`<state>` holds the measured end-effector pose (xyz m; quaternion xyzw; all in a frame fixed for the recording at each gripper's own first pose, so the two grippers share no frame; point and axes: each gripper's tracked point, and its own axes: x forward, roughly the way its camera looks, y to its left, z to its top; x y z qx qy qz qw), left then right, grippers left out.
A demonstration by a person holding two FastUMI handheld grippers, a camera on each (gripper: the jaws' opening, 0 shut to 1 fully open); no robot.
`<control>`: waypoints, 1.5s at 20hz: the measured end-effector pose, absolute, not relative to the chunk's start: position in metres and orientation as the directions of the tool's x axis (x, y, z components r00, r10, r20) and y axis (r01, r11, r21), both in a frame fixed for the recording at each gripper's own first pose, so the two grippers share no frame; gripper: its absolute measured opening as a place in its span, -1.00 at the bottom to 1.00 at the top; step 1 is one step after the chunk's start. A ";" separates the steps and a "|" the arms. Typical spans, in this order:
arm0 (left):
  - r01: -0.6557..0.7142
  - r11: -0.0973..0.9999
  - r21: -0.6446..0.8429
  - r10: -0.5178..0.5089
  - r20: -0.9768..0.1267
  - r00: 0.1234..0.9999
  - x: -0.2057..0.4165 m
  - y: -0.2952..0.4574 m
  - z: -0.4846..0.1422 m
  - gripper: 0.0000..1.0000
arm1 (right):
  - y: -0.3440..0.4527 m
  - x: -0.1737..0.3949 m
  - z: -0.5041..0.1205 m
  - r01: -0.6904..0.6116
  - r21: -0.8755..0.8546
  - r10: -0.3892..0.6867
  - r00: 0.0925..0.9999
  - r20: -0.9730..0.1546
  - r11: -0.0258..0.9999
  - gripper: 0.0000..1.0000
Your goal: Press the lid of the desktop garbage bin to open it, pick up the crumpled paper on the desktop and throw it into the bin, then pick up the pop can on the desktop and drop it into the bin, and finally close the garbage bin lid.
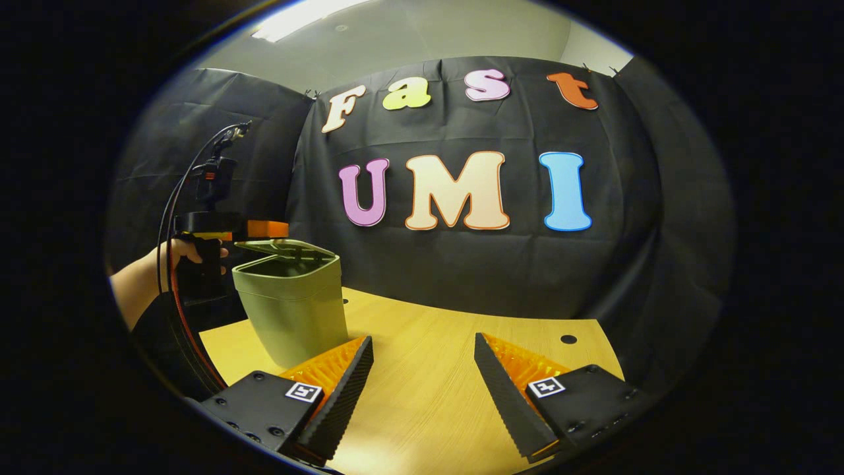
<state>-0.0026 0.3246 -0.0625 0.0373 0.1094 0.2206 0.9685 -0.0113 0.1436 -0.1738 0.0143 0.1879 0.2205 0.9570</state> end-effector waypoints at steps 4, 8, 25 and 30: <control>-0.426 0.897 0.115 0.441 -0.230 0.868 -0.011 0.322 -0.083 0.87 | 0.146 -0.015 -0.177 -0.428 0.103 0.435 0.825 -0.360 0.898 0.94; -0.426 0.893 0.142 0.449 -0.247 0.858 -0.017 0.319 -0.100 0.89 | 0.144 -0.012 -0.176 -0.422 0.097 0.427 0.829 -0.360 0.901 0.94; -0.372 0.913 0.170 0.405 -0.253 0.879 -0.027 0.313 -0.113 0.91 | 0.131 0.003 -0.161 -0.334 0.175 0.374 0.877 -0.302 0.926 0.94; -0.351 0.929 0.116 0.361 -0.088 0.928 -0.022 0.273 -0.075 0.84 | 0.102 0.026 -0.112 -0.275 0.136 0.298 0.935 -0.191 0.952 0.94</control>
